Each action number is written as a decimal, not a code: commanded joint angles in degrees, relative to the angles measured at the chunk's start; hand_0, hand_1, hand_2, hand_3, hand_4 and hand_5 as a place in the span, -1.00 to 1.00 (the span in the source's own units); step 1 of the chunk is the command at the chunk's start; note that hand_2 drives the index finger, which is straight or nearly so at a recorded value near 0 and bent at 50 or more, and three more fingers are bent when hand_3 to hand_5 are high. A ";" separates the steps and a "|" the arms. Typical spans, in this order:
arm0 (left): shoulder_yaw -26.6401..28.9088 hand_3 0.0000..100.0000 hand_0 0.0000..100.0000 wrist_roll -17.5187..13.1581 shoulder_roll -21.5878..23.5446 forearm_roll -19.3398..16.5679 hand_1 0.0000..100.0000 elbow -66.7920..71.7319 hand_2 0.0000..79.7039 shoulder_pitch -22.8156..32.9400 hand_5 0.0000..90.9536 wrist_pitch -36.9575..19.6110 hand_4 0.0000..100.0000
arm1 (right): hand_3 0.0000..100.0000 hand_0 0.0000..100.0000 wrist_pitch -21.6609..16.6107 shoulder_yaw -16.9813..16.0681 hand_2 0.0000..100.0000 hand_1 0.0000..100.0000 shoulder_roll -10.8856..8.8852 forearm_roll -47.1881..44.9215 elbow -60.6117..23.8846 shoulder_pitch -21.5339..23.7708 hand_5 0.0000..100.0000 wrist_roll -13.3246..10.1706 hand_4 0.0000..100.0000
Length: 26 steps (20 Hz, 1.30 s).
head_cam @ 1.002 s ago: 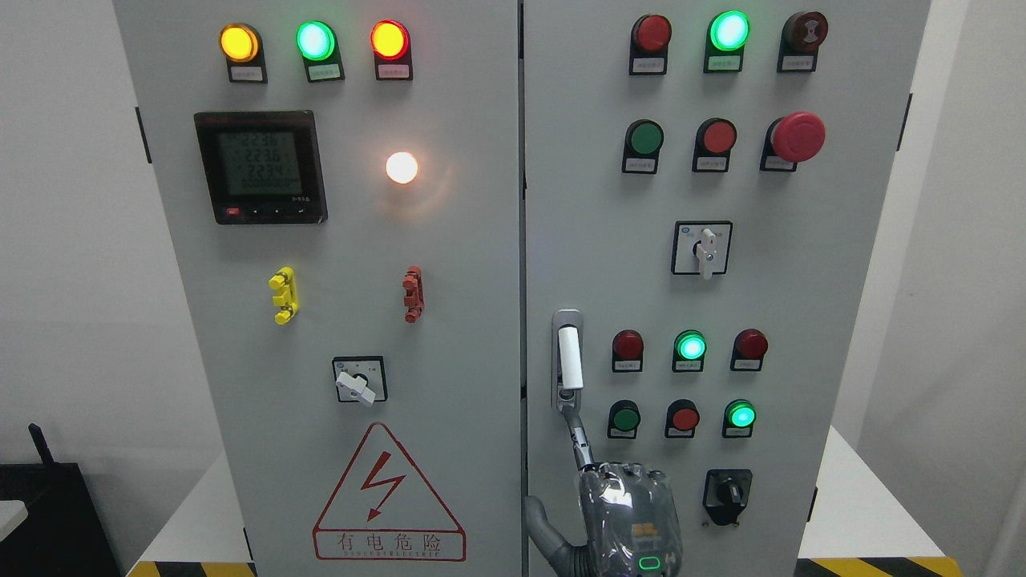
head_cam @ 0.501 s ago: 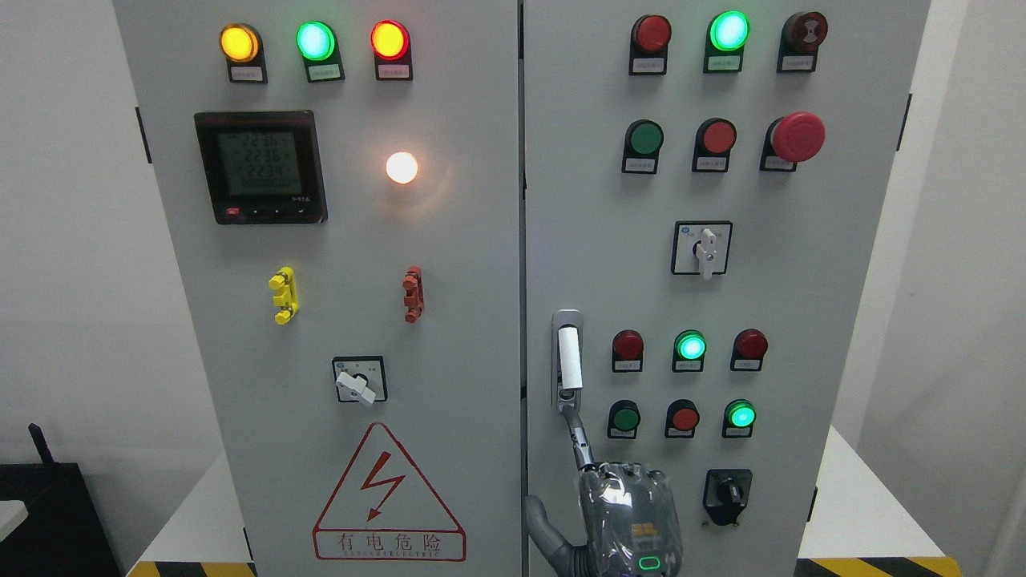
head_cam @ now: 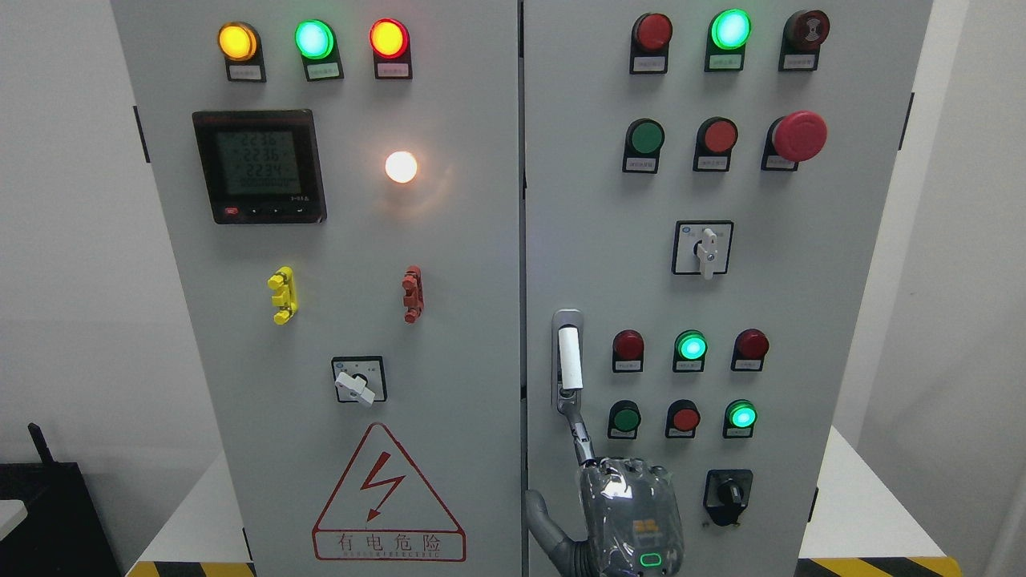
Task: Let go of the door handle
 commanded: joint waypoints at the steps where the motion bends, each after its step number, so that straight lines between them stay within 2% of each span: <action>1: 0.97 -1.00 -0.76 0.01 0.01 0.00 -0.22 0.00 -1.00 -1.49 -1.00 0.03 -1.00 | 1.00 -0.29 -0.14 0.15 -1.00 -0.43 0.24 0.03 -0.99 0.21 1.00 -0.20 1.00; 8: 0.97 -1.00 -0.76 0.01 0.01 0.00 -0.22 0.00 -1.00 -1.49 -1.00 0.03 -1.00 | 1.00 -0.28 -0.58 0.32 -1.00 -0.42 0.24 -0.06 -2.65 1.61 1.00 -0.72 1.00; 9: 0.97 -1.00 -0.76 0.01 -0.08 0.00 -0.22 0.00 -1.00 -1.49 -1.00 0.03 -1.00 | 1.00 -0.28 -0.93 0.15 -1.00 -0.42 0.24 -0.06 -3.62 2.31 1.00 -1.77 0.99; 10: 0.97 -1.00 -0.76 0.01 0.01 0.00 -0.22 0.00 -1.00 -1.49 -1.00 0.03 -1.00 | 1.00 -0.23 -1.28 -0.11 -1.00 -0.42 0.24 -0.23 -4.41 3.19 1.00 -2.91 0.88; 11: 0.97 -1.00 -0.76 0.01 0.01 0.00 -0.22 0.00 -1.00 -1.49 -1.00 0.03 -1.00 | 0.94 -0.15 -1.54 -0.20 -0.49 -0.40 0.24 -1.63 -5.11 4.42 0.96 -3.70 0.79; 12: 0.97 -1.00 -0.76 0.01 0.01 0.00 -0.22 0.00 -1.00 -1.49 -1.00 0.03 -1.00 | 0.87 -0.11 -1.81 -0.20 -0.32 -0.38 0.24 -4.51 -6.17 5.56 0.93 -4.06 0.74; 14: 0.97 -1.00 -0.76 0.01 0.01 0.00 -0.22 0.00 -1.00 -1.49 -1.00 0.03 -1.00 | 0.65 -0.02 -2.42 -0.64 0.03 -0.44 0.07 -9.27 -7.32 6.63 0.75 -5.46 0.54; 16: 0.97 -1.00 -0.76 0.01 0.01 0.00 -0.22 0.00 -1.00 -1.49 -1.00 0.03 -1.00 | 0.62 -0.09 -2.42 -2.22 0.13 -0.49 0.07 -9.73 -7.84 6.54 0.66 -6.61 0.47; 17: 0.97 -1.00 -0.76 0.01 0.01 0.00 -0.22 0.00 -1.00 -1.49 -1.00 0.03 -1.00 | 0.64 -0.14 -2.42 -2.66 0.23 -0.51 -0.11 -9.73 -8.54 6.45 0.62 -6.61 0.44; 18: 0.97 -1.00 -0.76 0.01 0.01 0.00 -0.22 0.00 -1.00 -1.49 -1.00 0.03 -1.00 | 0.65 -0.16 -2.42 -3.10 0.26 -0.51 -0.37 -9.73 -8.72 6.02 0.61 -6.44 0.42; 20: 0.97 -1.00 -0.76 0.01 0.01 0.00 -0.22 0.00 -1.00 -1.49 -1.00 0.03 -1.00 | 0.81 -0.21 -2.42 -3.98 0.49 -0.63 -0.37 -9.73 -8.73 5.23 0.58 -6.26 0.45; 23: 0.97 -1.00 -0.76 0.01 0.01 0.00 -0.22 0.00 -1.00 -1.49 -1.00 0.03 -1.00 | 0.93 -0.21 -1.90 -4.51 0.62 -0.71 -0.64 -7.89 -8.72 3.65 0.64 -6.26 0.52; 26: 0.97 -1.00 -0.76 0.01 -0.08 0.00 -0.22 0.00 -1.00 -1.49 -1.00 0.03 -1.00 | 0.96 -0.28 -1.90 -4.42 0.65 -0.70 -1.08 -4.02 -8.46 2.76 0.67 -6.35 0.54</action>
